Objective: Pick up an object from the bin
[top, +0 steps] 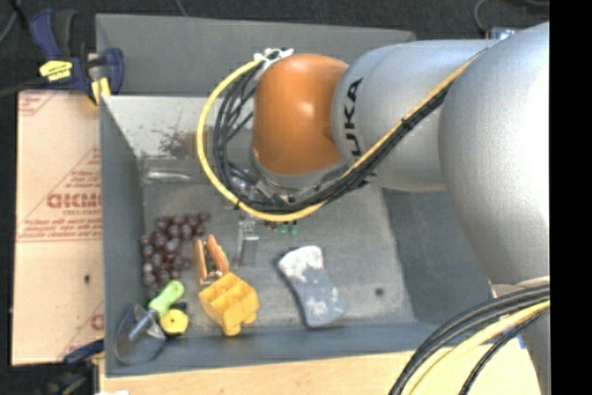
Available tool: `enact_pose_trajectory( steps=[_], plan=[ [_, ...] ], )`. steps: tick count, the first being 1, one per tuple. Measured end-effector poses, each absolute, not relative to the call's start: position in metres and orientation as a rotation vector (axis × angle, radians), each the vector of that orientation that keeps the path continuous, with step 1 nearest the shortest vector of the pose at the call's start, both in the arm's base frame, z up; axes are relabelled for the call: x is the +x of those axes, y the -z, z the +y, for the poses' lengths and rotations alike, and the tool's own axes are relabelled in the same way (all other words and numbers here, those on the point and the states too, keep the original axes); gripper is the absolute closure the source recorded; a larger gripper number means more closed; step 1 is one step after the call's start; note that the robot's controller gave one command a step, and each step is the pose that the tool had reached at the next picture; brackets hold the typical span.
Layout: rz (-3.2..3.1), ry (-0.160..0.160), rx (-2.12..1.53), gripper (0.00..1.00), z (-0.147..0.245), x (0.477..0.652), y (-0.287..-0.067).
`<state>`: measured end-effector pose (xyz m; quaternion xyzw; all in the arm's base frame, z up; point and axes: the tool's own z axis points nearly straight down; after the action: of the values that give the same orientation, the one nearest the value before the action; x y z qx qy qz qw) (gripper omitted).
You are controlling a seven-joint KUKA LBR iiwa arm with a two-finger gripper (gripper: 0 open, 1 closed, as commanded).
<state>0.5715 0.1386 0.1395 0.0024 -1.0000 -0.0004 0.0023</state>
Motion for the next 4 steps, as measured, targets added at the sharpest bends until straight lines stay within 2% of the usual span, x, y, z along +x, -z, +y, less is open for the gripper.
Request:
enact_pose_trajectory(
  steps=[1,2,3,4],
  plan=[
    [-3.144,0.003,0.003,0.00,0.138,0.573,-0.144],
    [-3.154,0.007,-0.059,0.00,0.161,0.602,-0.113],
    [-3.125,0.007,-0.332,0.00,0.179,0.608,-0.083],
    [-3.052,0.011,-0.796,1.00,0.206,0.599,-0.085]
  ],
)
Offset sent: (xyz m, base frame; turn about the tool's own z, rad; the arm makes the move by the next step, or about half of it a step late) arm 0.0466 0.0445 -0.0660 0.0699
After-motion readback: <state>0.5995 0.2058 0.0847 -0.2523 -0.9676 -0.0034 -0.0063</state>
